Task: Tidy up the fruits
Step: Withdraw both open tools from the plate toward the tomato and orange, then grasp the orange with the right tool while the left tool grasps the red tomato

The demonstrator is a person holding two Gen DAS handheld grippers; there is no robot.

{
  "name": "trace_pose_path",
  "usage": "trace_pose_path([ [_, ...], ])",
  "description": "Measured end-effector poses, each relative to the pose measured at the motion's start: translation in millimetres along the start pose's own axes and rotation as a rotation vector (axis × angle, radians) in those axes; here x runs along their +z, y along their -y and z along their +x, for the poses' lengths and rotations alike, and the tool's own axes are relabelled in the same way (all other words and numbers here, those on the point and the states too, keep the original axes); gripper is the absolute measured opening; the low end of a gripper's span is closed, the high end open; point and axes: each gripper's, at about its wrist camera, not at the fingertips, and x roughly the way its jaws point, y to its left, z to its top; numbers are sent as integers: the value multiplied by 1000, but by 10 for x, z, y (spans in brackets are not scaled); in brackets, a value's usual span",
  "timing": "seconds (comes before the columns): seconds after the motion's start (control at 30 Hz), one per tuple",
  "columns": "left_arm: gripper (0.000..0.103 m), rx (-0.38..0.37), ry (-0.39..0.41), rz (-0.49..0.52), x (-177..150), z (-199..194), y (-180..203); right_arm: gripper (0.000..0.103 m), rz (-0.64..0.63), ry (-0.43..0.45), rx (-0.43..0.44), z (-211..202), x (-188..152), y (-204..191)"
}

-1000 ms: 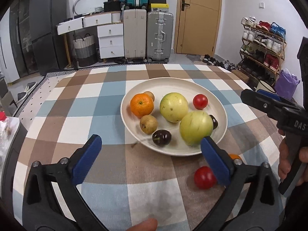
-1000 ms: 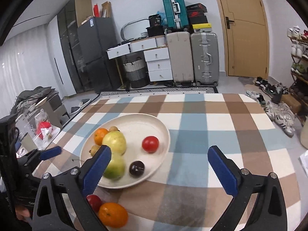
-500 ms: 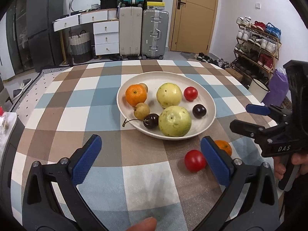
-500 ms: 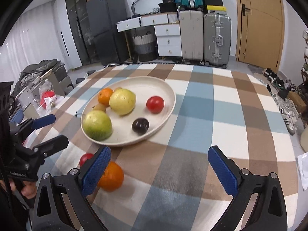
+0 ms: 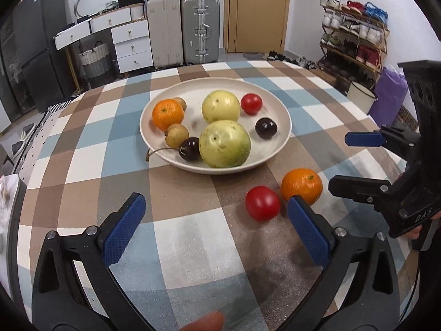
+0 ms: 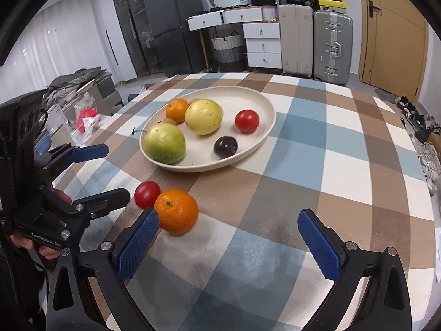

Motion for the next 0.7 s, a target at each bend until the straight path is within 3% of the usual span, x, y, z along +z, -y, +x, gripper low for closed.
trace_pose_path([
  [0.33, 103, 21, -47, 30, -43, 132, 36, 101, -35, -44, 19, 158, -36, -161],
  [0.47, 103, 23, -66, 17, -50, 178, -9, 88, -54, -58, 20, 202, -39, -222],
  [0.7, 103, 15, -70, 2, -46, 198, -61, 82, -66, -59, 40, 216, -37, -259],
])
